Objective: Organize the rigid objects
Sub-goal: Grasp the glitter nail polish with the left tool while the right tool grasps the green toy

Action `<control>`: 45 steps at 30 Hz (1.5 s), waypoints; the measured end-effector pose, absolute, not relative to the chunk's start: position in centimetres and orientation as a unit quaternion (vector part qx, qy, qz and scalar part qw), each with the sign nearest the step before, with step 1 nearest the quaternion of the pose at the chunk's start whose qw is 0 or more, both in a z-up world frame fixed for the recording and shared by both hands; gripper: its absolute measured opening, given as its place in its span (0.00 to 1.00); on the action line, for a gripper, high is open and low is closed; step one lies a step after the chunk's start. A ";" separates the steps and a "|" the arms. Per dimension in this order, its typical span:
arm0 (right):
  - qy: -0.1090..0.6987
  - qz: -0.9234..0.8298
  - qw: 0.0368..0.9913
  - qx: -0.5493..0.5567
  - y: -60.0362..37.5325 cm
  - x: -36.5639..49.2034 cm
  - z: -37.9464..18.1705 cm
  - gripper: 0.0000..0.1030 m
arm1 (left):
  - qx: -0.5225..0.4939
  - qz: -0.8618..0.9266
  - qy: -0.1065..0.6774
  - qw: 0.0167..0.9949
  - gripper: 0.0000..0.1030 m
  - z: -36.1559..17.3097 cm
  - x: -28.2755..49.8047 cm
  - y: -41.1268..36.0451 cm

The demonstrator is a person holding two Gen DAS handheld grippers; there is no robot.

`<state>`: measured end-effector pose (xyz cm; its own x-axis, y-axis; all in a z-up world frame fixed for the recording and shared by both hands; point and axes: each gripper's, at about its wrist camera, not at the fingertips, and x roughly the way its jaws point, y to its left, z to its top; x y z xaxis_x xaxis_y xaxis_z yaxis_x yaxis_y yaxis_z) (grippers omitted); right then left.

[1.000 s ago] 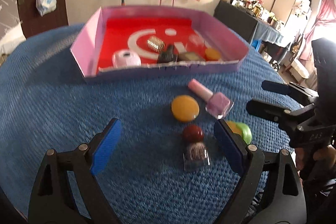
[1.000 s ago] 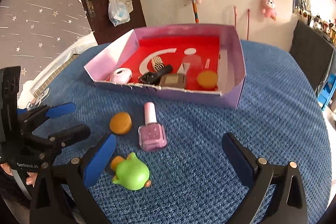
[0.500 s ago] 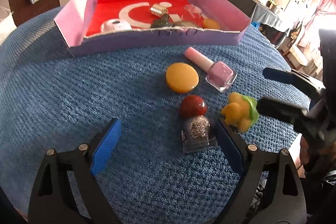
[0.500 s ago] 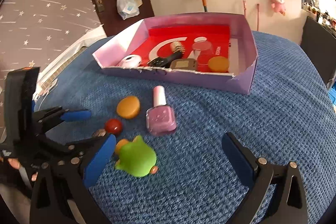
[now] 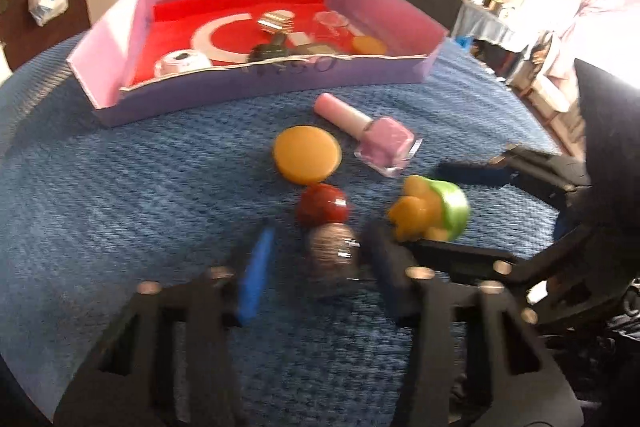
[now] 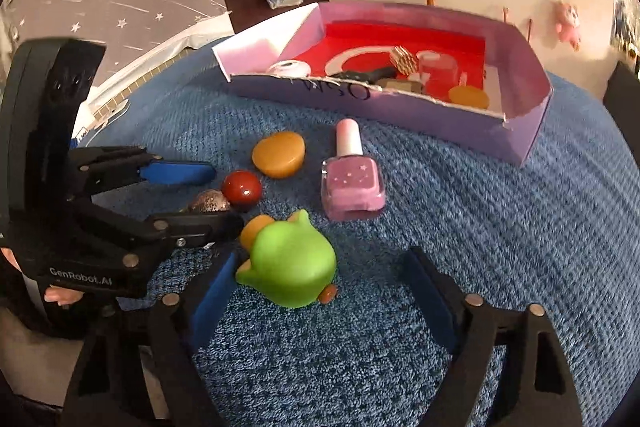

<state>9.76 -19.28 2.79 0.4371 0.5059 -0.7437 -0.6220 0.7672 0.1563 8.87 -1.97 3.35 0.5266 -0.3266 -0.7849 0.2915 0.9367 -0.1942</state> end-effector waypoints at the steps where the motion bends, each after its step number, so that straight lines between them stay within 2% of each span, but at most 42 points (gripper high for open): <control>1: 0.411 0.346 0.841 -0.068 -19.2 9.6 2.8 0.63 | -0.018 -0.177 0.453 0.873 0.29 3.4 8.8 -2.0; 3: 0.412 0.373 0.830 -0.048 -19.3 9.5 3.0 0.50 | -0.009 -0.174 0.451 0.875 0.29 3.5 8.7 -2.4; 17: 0.375 0.333 0.865 -0.022 -20.9 10.8 6.4 0.50 | -0.014 -0.155 0.407 0.900 0.29 7.1 8.5 -0.3; 39: 0.384 0.324 0.864 -0.029 -20.6 11.4 6.0 0.50 | -0.022 -0.153 0.407 0.900 0.28 7.2 8.8 0.5; 45: 0.384 0.320 0.866 -0.026 -20.7 11.6 6.0 0.50 | -0.021 -0.155 0.383 0.910 0.28 7.6 9.3 0.8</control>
